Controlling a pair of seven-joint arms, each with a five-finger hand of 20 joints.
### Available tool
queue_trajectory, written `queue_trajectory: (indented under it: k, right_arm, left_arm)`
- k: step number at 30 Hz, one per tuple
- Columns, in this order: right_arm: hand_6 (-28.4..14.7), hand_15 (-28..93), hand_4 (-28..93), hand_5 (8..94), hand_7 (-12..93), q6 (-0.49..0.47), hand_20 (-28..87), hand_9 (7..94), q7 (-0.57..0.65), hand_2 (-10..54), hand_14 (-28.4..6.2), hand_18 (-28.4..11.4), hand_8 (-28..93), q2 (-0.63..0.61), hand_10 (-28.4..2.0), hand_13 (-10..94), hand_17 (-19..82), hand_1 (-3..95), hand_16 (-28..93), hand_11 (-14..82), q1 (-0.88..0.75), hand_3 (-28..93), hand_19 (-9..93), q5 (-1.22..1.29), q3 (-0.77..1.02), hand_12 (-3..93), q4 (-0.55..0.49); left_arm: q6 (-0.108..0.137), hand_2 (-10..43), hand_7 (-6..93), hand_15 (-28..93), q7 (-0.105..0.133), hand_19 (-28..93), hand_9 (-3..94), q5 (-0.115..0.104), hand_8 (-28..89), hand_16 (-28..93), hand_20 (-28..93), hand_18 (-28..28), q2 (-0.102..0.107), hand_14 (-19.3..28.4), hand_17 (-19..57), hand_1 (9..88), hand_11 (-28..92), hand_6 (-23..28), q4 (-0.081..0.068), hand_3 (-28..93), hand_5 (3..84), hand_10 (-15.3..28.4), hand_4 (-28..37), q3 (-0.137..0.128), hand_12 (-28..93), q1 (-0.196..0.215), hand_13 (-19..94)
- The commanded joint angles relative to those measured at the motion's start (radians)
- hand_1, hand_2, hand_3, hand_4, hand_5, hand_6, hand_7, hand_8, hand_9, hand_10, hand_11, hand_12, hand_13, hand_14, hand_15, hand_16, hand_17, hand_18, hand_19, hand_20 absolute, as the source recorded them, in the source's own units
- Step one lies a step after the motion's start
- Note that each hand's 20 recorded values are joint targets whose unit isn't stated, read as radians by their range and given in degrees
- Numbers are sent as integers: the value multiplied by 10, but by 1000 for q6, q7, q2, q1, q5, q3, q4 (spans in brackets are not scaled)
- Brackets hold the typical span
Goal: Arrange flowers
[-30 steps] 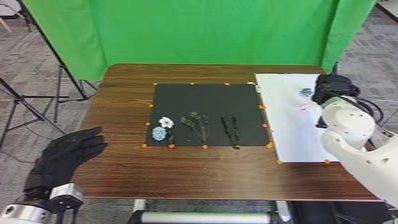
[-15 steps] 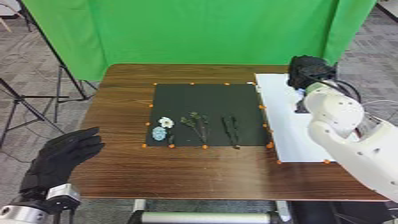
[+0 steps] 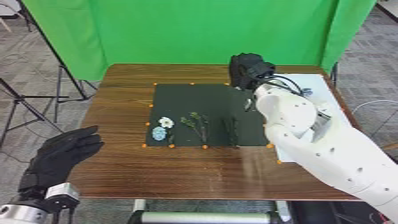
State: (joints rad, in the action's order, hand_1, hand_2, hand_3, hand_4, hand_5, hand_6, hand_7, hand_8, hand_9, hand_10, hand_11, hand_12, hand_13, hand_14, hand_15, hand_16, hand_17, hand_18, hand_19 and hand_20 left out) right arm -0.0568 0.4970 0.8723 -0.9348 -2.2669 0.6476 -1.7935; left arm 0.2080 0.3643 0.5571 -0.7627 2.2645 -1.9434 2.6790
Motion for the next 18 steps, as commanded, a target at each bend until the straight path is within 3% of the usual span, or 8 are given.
queue_trajectory:
  k: [1, 10, 18]
  right_arm:
    - [25, 797, -283, 777, 277, 19, 228, 916, -66, -95, -14, -182, -18, 185, -53, 797, 417, 584, 213, 94, 15, 753, 932, -74, -97, 352, 11]
    - [28, 800, -283, 776, 281, 45, 221, 917, -62, -95, -13, -181, -22, 281, -52, 797, 415, 582, 213, 94, 12, 754, 932, -135, -143, 351, 101]
    - [29, 802, -283, 775, 285, 3, 218, 917, -55, -95, -12, -181, -25, 324, -51, 798, 414, 579, 213, 95, -18, 756, 932, -191, -136, 352, 174]
  left_arm:
    - [-10, 37, 196, 639, -17, 588, 405, 6, -105, -141, 106, 227, 13, 284, -88, 275, 367, 131, -6, 830, 457, 227, -160, -4, 108, -24, 275]
    - [-37, 37, 195, 639, -44, 588, 405, 20, -106, -141, 106, 227, 34, 284, -89, 275, 366, 131, -32, 830, 458, 226, -160, 32, 108, -108, 275]
    - [-48, 36, 196, 639, -60, 588, 405, 26, -106, -141, 106, 227, 23, 284, -89, 275, 366, 131, -38, 830, 457, 226, -159, 20, 109, -121, 275]
